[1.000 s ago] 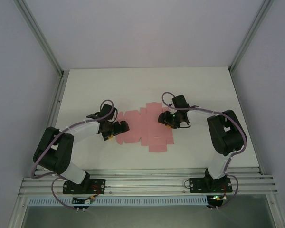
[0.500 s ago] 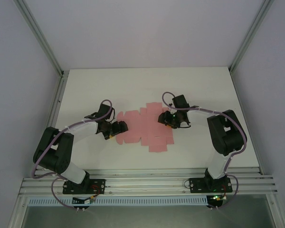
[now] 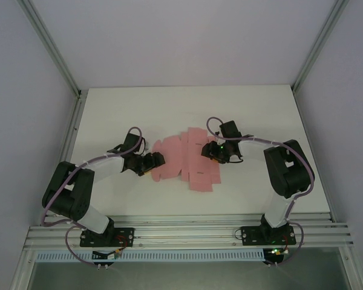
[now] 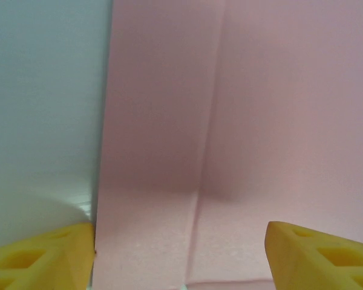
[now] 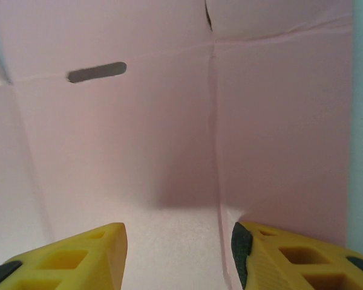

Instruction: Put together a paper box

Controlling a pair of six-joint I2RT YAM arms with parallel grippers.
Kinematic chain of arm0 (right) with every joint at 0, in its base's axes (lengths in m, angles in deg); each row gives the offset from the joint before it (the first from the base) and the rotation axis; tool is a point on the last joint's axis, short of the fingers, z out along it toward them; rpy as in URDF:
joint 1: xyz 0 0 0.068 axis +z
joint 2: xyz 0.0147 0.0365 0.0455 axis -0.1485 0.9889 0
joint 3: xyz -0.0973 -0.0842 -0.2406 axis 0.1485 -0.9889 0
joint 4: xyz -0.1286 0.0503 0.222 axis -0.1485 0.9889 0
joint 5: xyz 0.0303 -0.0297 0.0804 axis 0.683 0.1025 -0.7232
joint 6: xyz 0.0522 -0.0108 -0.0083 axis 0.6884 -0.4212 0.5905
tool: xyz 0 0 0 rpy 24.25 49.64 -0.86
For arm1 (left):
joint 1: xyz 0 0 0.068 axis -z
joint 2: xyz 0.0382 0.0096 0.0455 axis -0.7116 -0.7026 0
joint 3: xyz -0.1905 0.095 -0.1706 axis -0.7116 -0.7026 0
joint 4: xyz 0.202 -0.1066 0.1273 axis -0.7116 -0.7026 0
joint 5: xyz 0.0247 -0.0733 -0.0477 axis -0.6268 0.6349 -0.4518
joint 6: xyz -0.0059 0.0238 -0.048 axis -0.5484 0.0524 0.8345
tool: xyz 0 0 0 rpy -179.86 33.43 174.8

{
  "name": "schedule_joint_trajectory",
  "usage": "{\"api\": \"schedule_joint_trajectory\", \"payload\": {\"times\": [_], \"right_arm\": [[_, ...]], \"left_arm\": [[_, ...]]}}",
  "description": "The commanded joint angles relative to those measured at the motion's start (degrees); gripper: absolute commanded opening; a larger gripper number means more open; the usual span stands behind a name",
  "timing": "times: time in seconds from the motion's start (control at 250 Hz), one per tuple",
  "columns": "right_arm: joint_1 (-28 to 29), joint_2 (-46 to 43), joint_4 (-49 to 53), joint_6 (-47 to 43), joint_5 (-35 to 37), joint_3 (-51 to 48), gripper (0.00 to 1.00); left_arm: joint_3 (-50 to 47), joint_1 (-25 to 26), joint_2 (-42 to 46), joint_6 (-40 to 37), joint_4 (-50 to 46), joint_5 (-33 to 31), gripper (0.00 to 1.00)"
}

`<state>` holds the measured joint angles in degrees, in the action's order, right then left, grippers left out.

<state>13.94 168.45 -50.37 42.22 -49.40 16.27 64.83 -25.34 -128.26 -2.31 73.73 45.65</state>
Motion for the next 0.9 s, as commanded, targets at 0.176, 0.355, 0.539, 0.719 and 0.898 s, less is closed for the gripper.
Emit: {"api": "schedule_joint_trajectory", "payload": {"times": [0.176,0.355,0.539,0.719,0.898], "right_arm": [[-0.3,5.5,7.4,-1.2,6.5,-4.2,0.52],[-0.3,5.6,7.1,-1.1,6.6,-4.4,0.52],[-0.3,4.9,6.5,-1.4,6.6,-4.7,0.52],[-0.3,4.2,5.3,-1.8,6.6,-5.2,0.52],[-0.3,4.2,5.5,-1.9,6.6,-5.1,0.53]], "left_arm": [[-6.3,-0.5,11.4,3.7,19.2,8.2,0.69],[-12.7,-1.7,15.5,8.0,30.6,7.8,0.71],[-14.1,-1.8,11.7,11.7,42.5,11.6,0.67],[-14.9,-2.5,7.1,18.5,58.6,16.2,0.64],[-12.0,-2.6,8.0,15.0,49.8,16.2,0.6]]}}
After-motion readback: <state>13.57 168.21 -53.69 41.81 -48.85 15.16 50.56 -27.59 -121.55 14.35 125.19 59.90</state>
